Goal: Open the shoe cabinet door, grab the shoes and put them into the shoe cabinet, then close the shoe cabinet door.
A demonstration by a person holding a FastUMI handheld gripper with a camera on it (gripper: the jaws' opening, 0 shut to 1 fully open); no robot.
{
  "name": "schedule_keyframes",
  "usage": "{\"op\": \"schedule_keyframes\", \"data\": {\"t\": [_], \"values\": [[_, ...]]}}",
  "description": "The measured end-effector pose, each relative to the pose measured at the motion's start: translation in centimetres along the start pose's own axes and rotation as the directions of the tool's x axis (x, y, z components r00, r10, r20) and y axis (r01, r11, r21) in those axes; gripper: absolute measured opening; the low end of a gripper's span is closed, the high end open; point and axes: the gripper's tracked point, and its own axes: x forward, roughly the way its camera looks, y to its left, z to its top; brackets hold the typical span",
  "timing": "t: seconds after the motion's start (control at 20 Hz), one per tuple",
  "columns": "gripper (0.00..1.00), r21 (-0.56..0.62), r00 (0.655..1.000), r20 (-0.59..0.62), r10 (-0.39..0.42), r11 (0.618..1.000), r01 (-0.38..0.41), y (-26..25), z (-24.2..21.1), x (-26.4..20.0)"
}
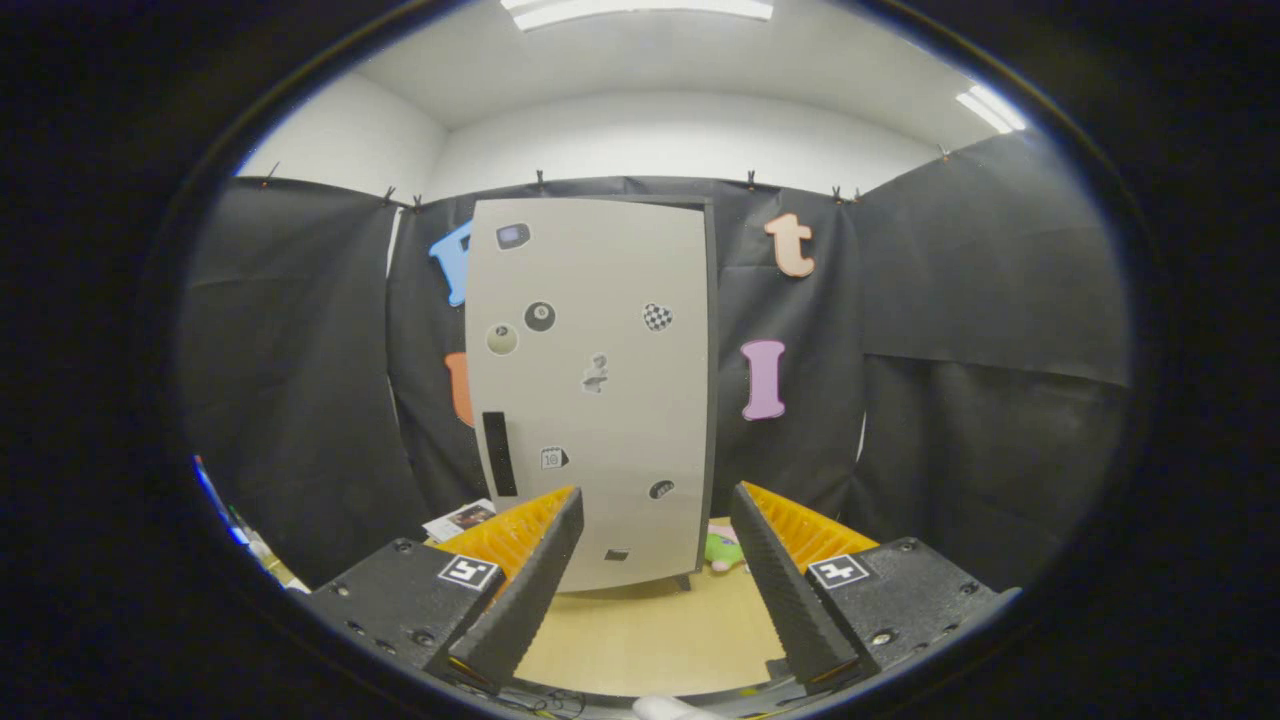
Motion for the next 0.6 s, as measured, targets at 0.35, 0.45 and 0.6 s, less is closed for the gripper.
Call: {"op": "schedule_keyframes", "data": {"t": [0.35,0.45,0.6], "values": [[0.98,0.004,1.000,0.008,-0.011,1.000,0.011,0.27,0.18,0.16],[0.98,0.001,1.000,0.006,-0.017,1.000,0.017,0.27,0.19,0.26],[0.98,0.016,1.000,0.007,-0.020,1.000,0.019,0.30,0.02,0.62]]}}
